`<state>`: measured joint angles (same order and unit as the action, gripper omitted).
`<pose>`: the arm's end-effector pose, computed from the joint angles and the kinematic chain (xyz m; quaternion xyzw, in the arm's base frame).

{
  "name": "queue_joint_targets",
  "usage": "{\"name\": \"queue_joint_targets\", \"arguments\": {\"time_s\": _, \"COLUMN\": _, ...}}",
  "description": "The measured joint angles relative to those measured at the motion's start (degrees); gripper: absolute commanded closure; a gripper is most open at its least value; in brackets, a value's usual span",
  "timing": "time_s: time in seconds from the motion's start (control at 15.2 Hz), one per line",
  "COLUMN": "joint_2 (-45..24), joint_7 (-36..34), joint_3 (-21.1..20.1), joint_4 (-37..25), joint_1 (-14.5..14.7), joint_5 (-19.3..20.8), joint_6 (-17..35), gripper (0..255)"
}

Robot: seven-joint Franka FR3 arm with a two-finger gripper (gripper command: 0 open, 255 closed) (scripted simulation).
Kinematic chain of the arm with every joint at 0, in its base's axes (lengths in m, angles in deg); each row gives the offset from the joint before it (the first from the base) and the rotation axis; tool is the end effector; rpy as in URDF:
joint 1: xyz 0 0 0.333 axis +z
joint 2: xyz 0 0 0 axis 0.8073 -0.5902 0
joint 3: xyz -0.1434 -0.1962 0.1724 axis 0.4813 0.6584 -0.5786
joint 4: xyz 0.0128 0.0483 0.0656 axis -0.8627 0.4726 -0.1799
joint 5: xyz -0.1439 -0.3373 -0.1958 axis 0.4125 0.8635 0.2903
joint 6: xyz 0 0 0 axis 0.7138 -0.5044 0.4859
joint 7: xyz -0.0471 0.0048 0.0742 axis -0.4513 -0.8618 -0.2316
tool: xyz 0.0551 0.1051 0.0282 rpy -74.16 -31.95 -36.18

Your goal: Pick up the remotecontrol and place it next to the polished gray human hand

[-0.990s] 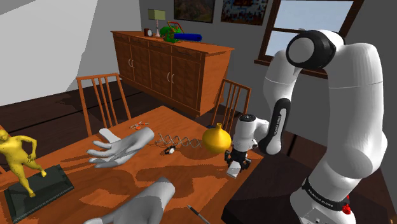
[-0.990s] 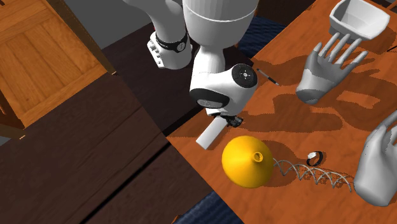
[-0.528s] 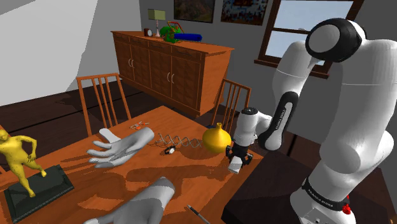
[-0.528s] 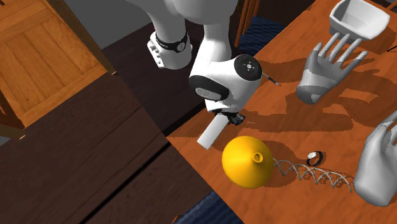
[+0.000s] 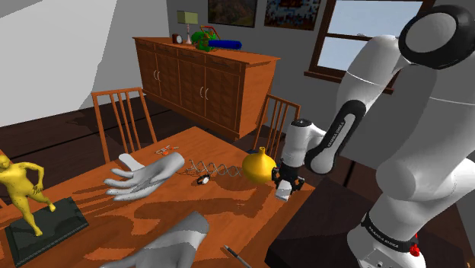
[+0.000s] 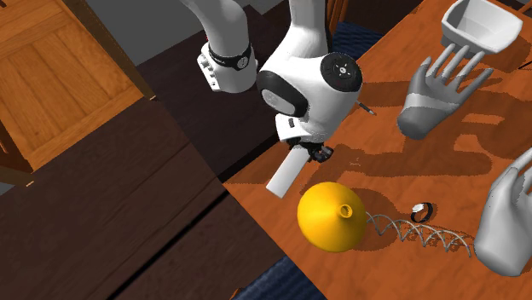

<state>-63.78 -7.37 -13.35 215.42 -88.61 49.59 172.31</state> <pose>0.3514 -0.0083 0.1041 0.7990 -0.6011 0.0025 0.0166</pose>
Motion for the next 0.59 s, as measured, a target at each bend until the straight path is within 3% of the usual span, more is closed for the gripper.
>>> {"name": "queue_joint_targets", "arguments": {"time_s": 0.13, "joint_2": 3.0, "joint_7": 5.6, "joint_3": -4.9, "joint_4": 1.1, "joint_1": -3.3, "joint_5": -7.3, "joint_6": -1.4, "gripper": 255}}
{"name": "queue_joint_targets", "arguments": {"time_s": 0.33, "joint_2": 7.4, "joint_7": 13.8, "joint_3": -10.3, "joint_4": 2.0, "joint_1": -5.5, "joint_5": -18.9, "joint_6": -3.8, "gripper": 255}}
{"name": "queue_joint_targets", "arguments": {"time_s": 0.59, "joint_2": 13.1, "joint_7": 22.8, "joint_3": -12.2, "joint_4": 2.4, "joint_1": -3.9, "joint_5": -31.8, "joint_6": -7.8, "gripper": 255}}
